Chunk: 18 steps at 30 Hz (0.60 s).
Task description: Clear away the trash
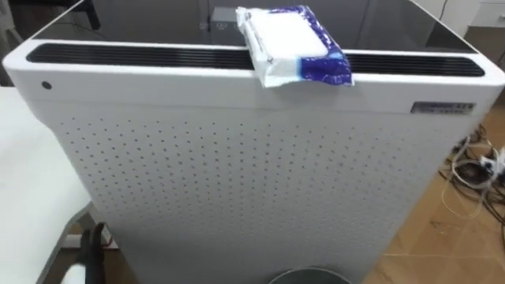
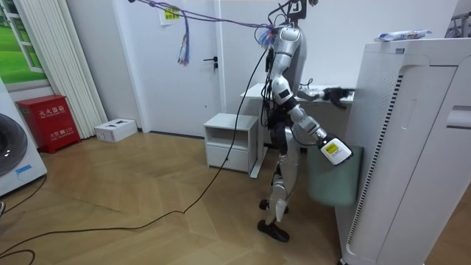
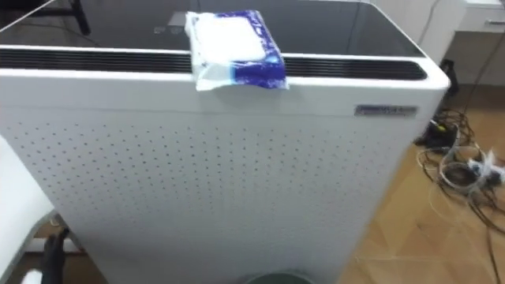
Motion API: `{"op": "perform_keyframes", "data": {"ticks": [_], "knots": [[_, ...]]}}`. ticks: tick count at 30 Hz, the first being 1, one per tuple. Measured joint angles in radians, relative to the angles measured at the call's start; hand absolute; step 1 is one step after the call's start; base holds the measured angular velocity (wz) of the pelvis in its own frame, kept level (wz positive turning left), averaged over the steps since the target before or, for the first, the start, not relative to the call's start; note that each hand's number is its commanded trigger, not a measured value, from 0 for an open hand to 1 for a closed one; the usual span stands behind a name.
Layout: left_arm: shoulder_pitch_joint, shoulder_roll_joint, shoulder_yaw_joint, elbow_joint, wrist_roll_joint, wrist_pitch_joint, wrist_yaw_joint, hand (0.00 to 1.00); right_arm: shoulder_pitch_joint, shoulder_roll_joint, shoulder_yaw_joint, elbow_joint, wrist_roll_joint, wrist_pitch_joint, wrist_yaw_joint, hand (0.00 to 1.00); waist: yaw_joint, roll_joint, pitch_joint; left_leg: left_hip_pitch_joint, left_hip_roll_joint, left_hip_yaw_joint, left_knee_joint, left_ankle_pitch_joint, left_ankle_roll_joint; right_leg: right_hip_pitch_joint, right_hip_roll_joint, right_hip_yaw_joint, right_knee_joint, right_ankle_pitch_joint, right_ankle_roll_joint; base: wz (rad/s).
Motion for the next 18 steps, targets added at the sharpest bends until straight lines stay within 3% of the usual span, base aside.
{"op": "perform_keyframes", "data": {"ticks": [2,7,13,18], "knots": [[-0.001,0.013,0.014,-0.089,0.025,-0.055,0.054,0.00,0.002,0.001,0.000,0.000,-0.011,0.000,0.009,1.00,0.006,0.012,0.0046,0.009,0.000,-0.001,-0.002,0.000,0.000,0.008,0.000,0.000,0.000,0.000,0.000,0.00],[-0.002,0.017,0.023,-0.210,0.097,-0.101,0.116,0.00,0.002,0.001,-0.004,0.000,-0.025,0.000,0.015,1.00,0.005,0.018,0.0020,0.009,-0.001,-0.003,-0.007,0.002,-0.003,0.008,0.002,-0.002,-0.005,0.000,0.000,0.00],[-0.021,0.018,0.043,-0.292,0.170,-0.113,0.158,0.00,0.002,0.001,-0.012,-0.004,-0.052,0.000,0.023,1.00,0.002,0.015,-0.0013,0.013,0.000,-0.011,-0.007,0.004,-0.005,0.013,0.004,-0.006,-0.018,0.003,-0.002,0.02],[-0.022,0.018,0.043,-0.366,0.168,-0.114,0.161,0.00,0.004,0.001,-0.012,-0.004,-0.052,0.000,0.041,1.00,0.001,0.016,-0.0016,0.023,0.001,-0.014,-0.006,0.003,-0.005,0.030,0.005,-0.009,-0.030,0.004,-0.002,0.02]]}}
